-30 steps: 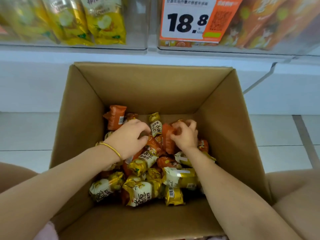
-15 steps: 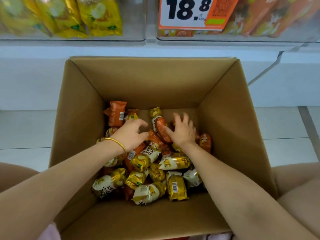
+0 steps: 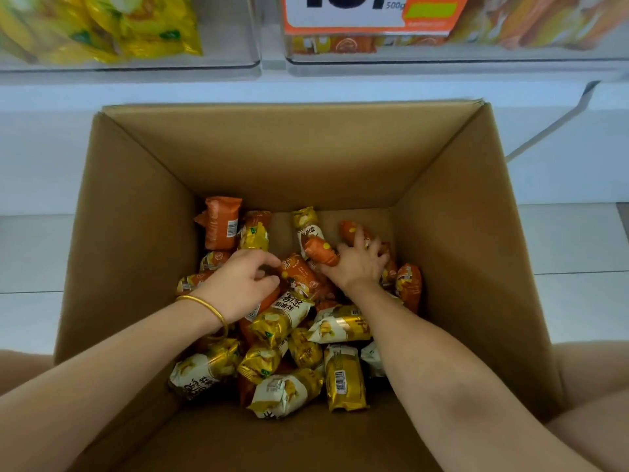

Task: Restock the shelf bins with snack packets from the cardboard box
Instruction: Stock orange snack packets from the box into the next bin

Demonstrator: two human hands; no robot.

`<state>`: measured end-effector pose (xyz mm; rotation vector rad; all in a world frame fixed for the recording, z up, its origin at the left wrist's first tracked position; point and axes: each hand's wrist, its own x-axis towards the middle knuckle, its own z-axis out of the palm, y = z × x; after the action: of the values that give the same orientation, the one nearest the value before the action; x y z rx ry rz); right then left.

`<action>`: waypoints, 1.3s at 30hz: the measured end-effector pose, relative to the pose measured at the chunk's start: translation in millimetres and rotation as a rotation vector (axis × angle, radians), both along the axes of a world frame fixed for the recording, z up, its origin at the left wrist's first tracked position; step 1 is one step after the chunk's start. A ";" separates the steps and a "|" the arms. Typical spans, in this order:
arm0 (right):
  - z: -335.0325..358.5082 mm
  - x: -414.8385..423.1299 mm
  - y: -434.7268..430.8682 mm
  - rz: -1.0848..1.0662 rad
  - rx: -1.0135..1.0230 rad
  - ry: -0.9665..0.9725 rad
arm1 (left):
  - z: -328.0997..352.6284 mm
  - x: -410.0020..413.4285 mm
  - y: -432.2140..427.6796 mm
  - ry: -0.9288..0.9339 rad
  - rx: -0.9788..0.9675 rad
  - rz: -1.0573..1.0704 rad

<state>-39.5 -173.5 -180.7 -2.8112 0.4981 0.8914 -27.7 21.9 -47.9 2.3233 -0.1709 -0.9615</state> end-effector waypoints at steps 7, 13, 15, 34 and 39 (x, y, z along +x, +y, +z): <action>-3.5 -2.6 -5.7 -0.188 0.185 -0.181 | 1.0 -0.2 -2.4 0.003 -0.016 0.001; 30.7 -9.6 16.4 -0.377 0.316 -0.530 | 4.6 4.0 -11.0 0.059 -0.109 0.126; 57.5 -12.2 28.7 -0.388 0.379 -0.665 | 11.8 6.3 -17.8 0.147 -0.255 0.283; 237.3 -36.6 7.6 -0.510 1.275 -0.353 | 110.5 -2.3 -0.2 0.732 -1.023 0.524; 263.8 -35.2 -7.0 -0.513 1.361 -0.429 | 125.7 2.3 -8.4 0.535 -0.988 0.571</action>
<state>-74.8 -180.5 83.1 -1.4358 0.3093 0.2604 -25.3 13.6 77.8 1.0741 0.1978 -0.8727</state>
